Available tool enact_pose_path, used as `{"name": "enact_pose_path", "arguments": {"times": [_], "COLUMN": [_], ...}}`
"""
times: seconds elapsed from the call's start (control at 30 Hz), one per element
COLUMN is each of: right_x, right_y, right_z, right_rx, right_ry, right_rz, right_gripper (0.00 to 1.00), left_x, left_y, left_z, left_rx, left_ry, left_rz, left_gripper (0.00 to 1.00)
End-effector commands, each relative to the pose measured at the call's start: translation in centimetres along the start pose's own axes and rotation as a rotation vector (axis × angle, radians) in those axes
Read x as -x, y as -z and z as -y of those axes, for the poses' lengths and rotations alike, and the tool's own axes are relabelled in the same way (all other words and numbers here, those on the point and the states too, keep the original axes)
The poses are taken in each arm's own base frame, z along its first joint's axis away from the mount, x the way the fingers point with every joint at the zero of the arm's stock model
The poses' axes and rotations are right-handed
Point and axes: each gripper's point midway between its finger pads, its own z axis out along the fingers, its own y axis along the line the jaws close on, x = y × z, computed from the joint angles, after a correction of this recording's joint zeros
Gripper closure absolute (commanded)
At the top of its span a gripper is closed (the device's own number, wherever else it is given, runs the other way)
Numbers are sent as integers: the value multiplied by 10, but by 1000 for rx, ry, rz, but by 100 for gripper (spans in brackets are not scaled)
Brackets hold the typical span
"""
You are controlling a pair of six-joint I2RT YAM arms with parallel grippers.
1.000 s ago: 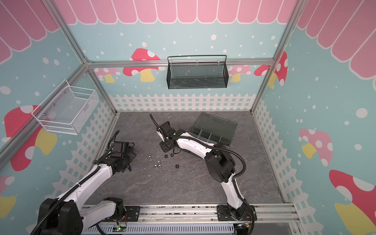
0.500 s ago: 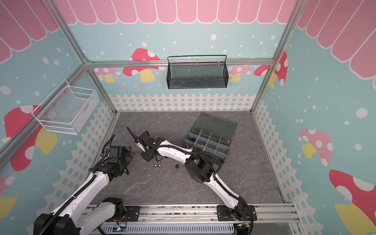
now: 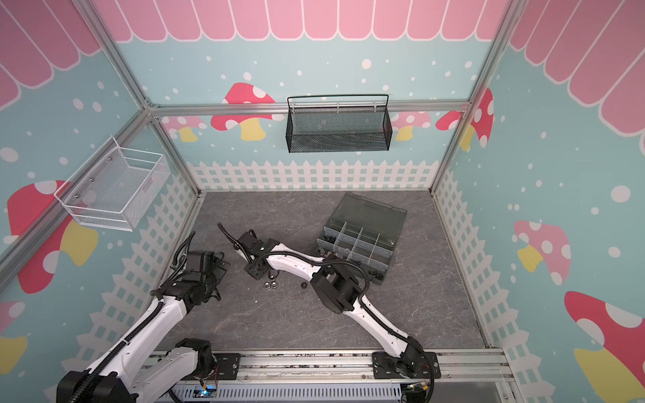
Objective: Sort the screws and nuts into containers
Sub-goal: Pick up the nut from the middle-left of the table.
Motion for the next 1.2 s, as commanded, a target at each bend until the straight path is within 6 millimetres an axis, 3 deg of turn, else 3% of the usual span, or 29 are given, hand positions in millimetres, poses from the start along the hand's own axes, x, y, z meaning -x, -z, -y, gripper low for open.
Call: {"name": "enact_pose_path", "arguments": {"times": [0.0,0.27,0.57,0.73,1.17], "right_x": [-21,-27,-28,-23,0], "right_y": [-14,-18,-13,2,72], "right_z": [0,-4,-7,-8,9], "right_rx": [-6,16,34,43,-3], "right_ry": [16,25,19,9,-61], "right_rz": [-73,-92,-98,-81,43], "right_gripper": [58,68,91,100,100], "left_x": [2,2,1,-1,-5], "left_y": [-1,-2,-4,-6,-9], "left_z": [-7,-8,-6,-5,0], "left_rx": [27,32,31,28,21], "left_ry": [25,24,15,7,-4], "left_rz": [16,15,8,-3,-28], "left_gripper": [0,0,0,0,0]}}
